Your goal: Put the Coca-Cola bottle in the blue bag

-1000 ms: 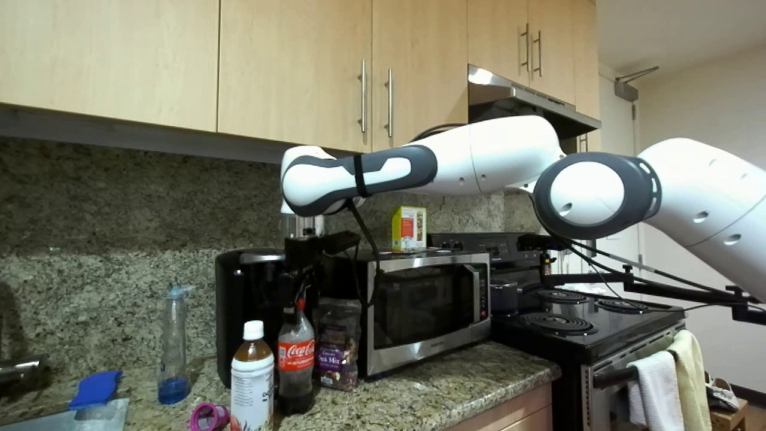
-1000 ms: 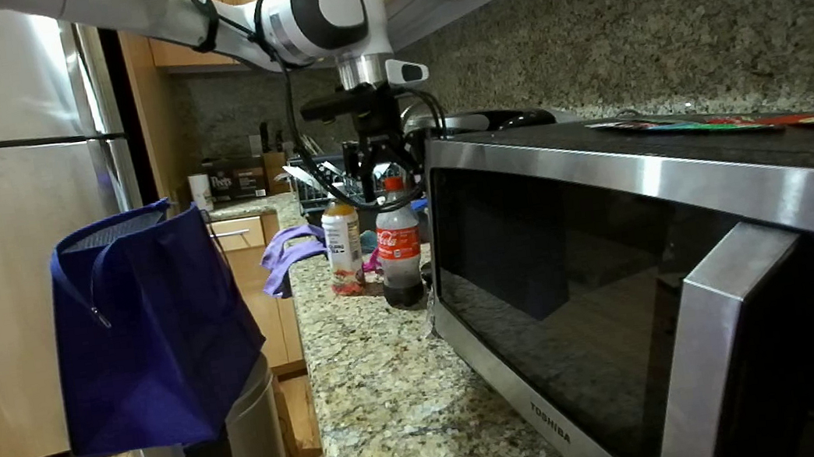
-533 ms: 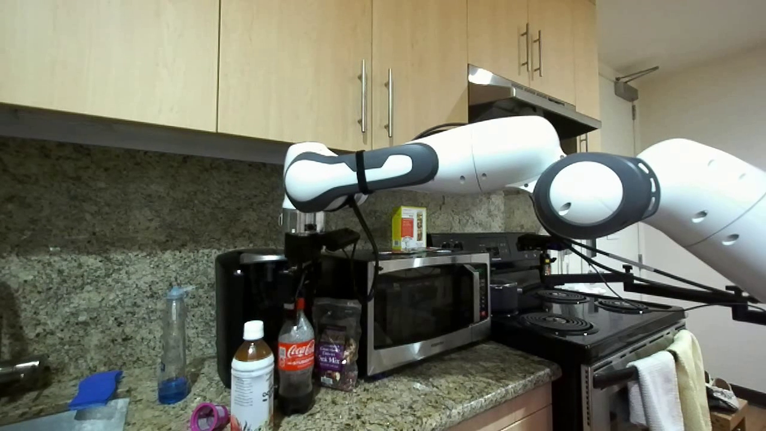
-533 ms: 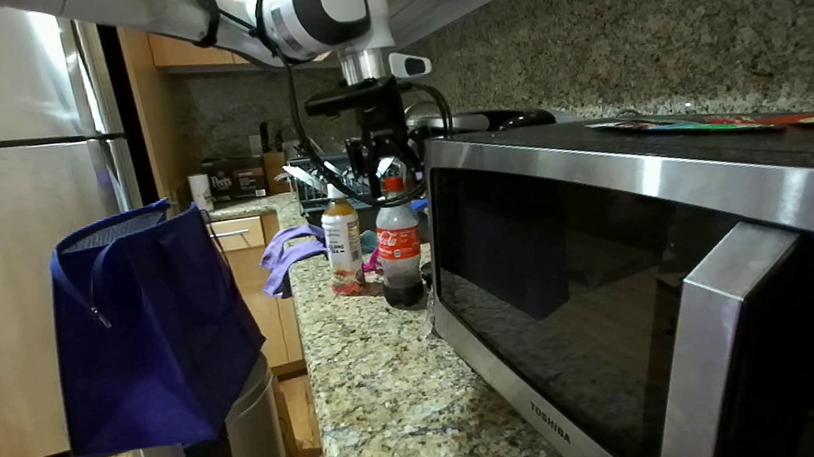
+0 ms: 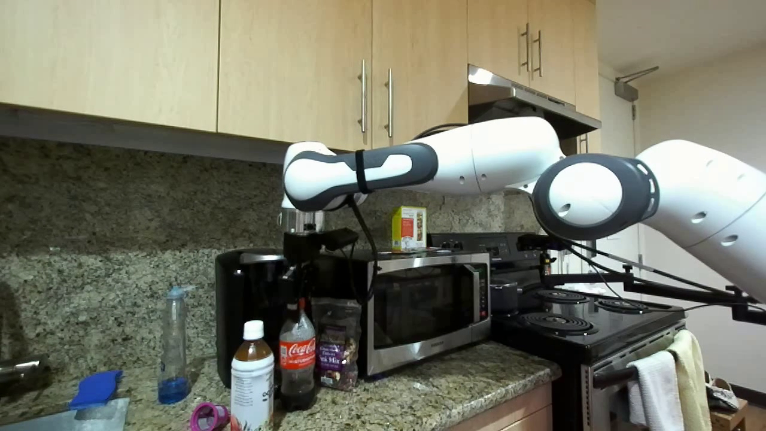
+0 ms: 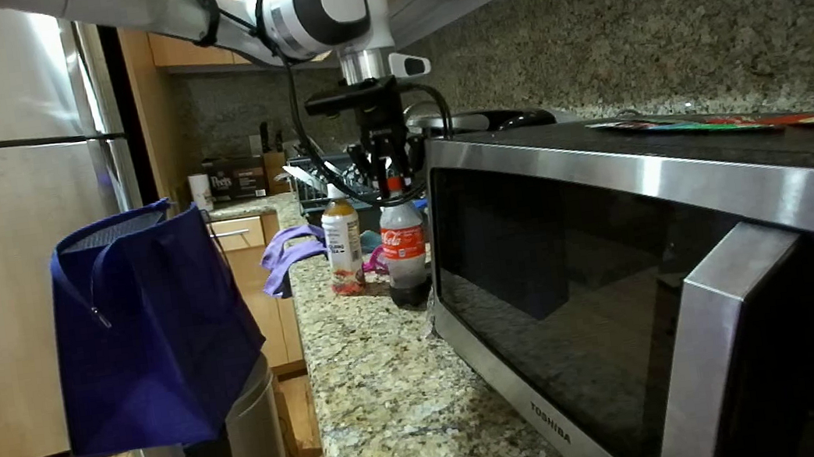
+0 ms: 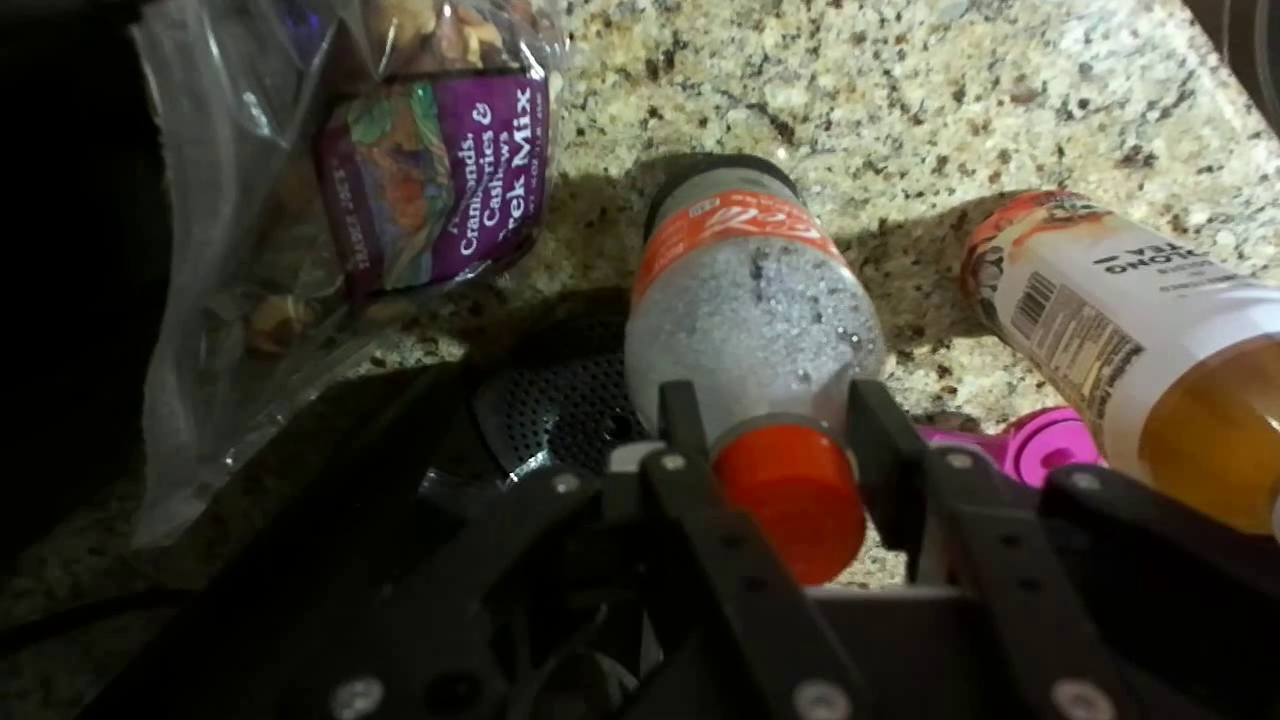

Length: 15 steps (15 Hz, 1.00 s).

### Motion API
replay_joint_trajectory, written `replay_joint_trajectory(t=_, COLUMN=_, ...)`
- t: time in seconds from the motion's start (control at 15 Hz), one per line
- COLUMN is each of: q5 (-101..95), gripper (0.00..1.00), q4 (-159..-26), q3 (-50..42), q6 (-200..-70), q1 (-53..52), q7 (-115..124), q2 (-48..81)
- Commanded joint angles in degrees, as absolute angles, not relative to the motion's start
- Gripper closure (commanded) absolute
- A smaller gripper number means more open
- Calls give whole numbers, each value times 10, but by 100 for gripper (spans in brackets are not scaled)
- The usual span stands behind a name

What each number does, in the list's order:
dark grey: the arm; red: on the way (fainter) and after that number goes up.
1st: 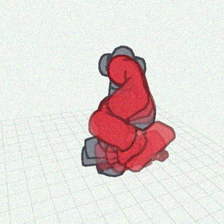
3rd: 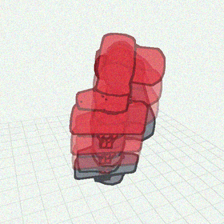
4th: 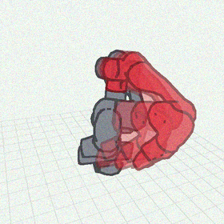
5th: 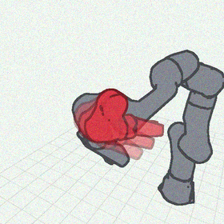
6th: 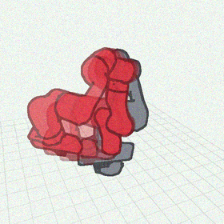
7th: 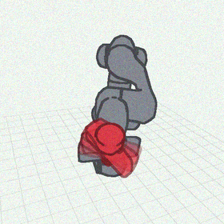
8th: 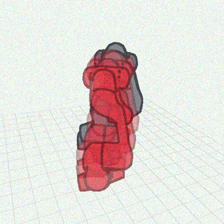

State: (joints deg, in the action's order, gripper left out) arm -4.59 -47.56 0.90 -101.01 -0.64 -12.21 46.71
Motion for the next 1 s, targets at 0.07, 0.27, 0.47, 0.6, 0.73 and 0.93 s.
replay_joint_trajectory(t=0.07, q5=-29, gripper=88, q4=-445, q3=19, q6=-989, q1=5, q7=-139, q2=482)
replay_joint_trajectory(t=0.27, q5=-35, gripper=88, q4=-448, q3=17, q6=-987, q1=2, q7=-141, q2=474)
replay_joint_trajectory(t=0.47, q5=-40, gripper=88, q4=-460, q3=19, q6=-991, q1=-2, q7=-150, q2=453)
replay_joint_trajectory(t=0.6, q5=-41, gripper=88, q4=-467, q3=24, q6=-983, q1=-5, q7=-171, q2=434)
replay_joint_trajectory(t=0.73, q5=-45, gripper=88, q4=-475, q3=23, q6=-992, q1=-11, q7=-180, q2=411)
replay_joint_trajectory(t=0.93, q5=-50, gripper=88, q4=-489, q3=25, q6=-983, q1=-18, q7=-202, q2=373)
